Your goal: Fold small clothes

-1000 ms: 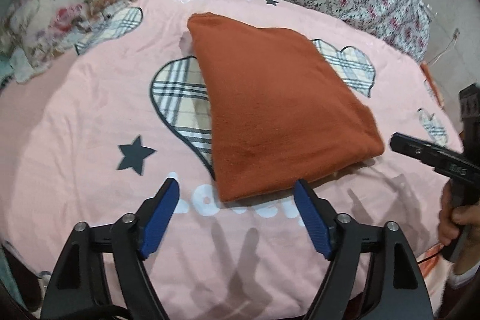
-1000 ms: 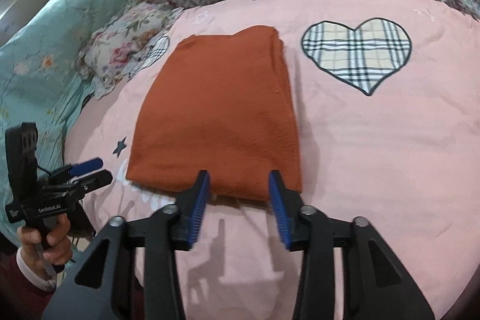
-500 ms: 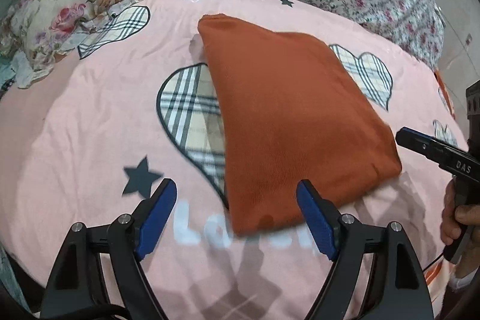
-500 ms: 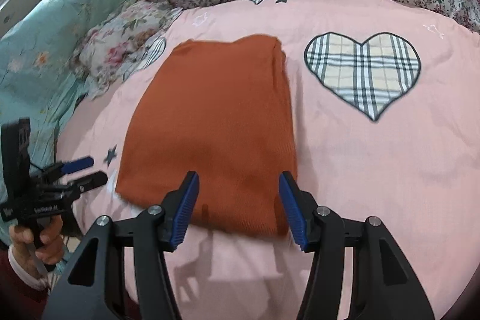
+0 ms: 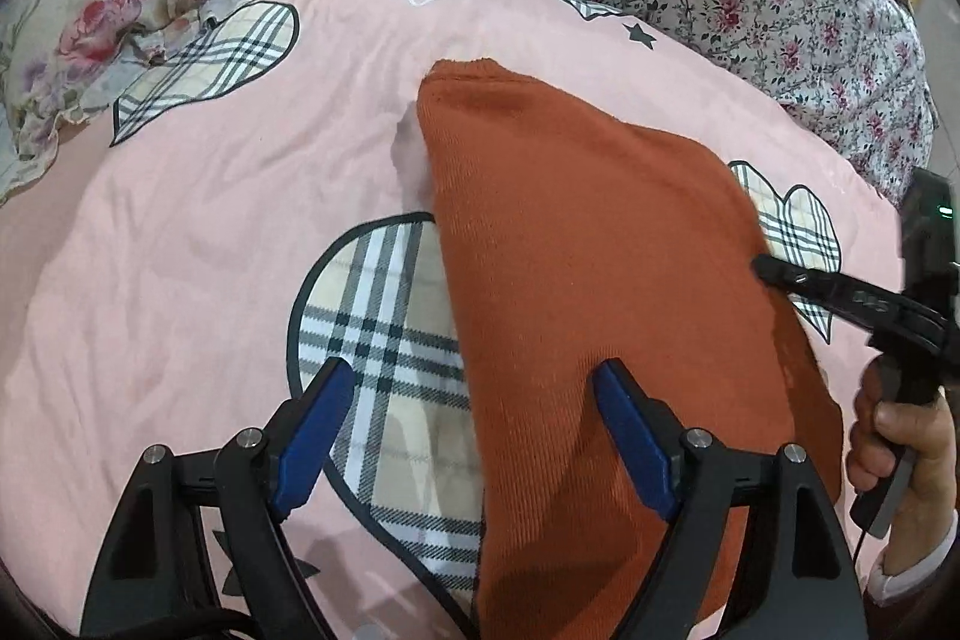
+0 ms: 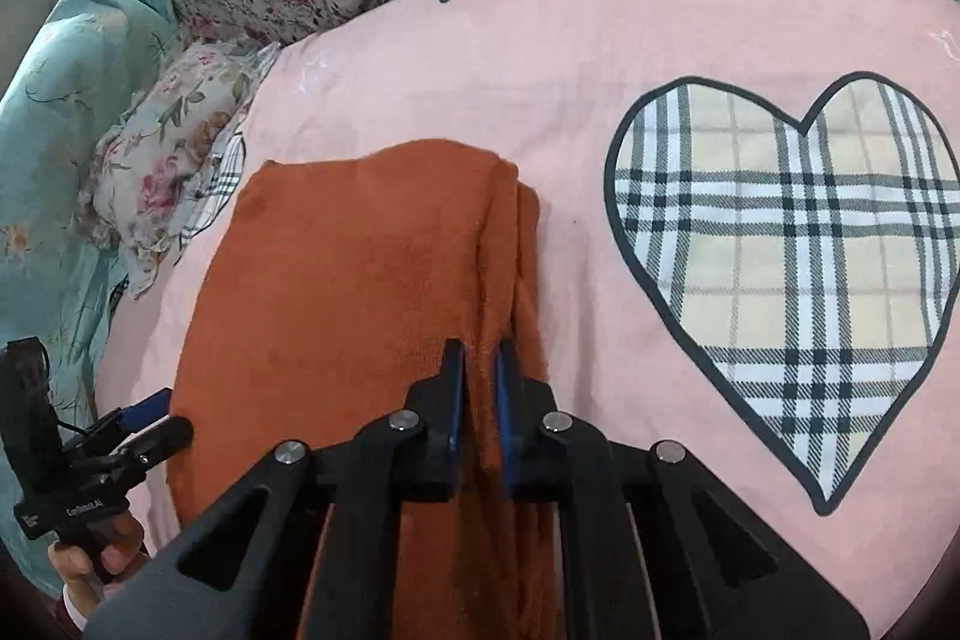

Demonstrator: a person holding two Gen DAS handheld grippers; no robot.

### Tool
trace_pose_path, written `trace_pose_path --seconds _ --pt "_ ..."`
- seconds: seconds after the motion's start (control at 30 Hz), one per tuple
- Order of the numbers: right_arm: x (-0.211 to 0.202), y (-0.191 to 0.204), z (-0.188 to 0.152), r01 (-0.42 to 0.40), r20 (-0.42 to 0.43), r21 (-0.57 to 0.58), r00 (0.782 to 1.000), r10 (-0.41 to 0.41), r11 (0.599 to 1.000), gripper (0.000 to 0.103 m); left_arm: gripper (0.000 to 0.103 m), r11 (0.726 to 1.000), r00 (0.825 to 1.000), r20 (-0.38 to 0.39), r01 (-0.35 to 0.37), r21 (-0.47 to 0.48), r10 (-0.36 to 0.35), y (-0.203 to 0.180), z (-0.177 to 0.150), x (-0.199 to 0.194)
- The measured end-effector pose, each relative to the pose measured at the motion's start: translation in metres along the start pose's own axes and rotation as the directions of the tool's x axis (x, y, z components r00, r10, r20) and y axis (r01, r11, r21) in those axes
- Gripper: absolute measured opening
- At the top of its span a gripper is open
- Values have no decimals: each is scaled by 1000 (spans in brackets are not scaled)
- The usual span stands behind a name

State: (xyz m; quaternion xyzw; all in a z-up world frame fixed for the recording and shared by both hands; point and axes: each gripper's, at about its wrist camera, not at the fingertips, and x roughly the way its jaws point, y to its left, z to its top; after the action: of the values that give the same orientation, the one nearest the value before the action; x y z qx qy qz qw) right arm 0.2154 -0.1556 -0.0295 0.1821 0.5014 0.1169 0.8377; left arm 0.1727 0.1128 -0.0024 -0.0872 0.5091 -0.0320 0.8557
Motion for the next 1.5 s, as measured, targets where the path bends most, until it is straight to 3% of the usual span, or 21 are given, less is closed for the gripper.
trace_pose_path --seconds 0.1,0.27,0.53,0.67,0.8,1.07,1.27,1.5 --pt "-19 3 -4 11 82 -21 997 -9 1000 10 84 999 1000 1 -24 39 24 -4 -1 9" --pt "14 -12 -13 54 23 -7 998 -54 999 11 95 999 1000 -22 -16 31 16 3 -1 26" --pt "-34 -2 -19 36 76 6 996 -37 999 18 93 999 999 3 -35 34 35 -5 -10 -6" --pt "-62 12 -43 -1 92 -6 996 2 1000 37 93 995 997 28 -78 60 77 -13 -32 -32" --pt "-85 28 -77 -30 82 -42 996 33 999 42 93 992 995 31 -99 79 97 -18 -58 -50" --pt "-113 50 -133 -28 70 -115 997 36 993 69 93 981 988 15 -156 112 156 -17 -114 -74" --pt "-122 68 -171 4 34 -203 999 3 979 78 93 975 983 -8 -178 135 181 -17 -144 -82" --pt "-135 70 -206 42 -6 -250 999 -45 967 80 93 962 979 -13 -198 188 204 -23 -169 -92"
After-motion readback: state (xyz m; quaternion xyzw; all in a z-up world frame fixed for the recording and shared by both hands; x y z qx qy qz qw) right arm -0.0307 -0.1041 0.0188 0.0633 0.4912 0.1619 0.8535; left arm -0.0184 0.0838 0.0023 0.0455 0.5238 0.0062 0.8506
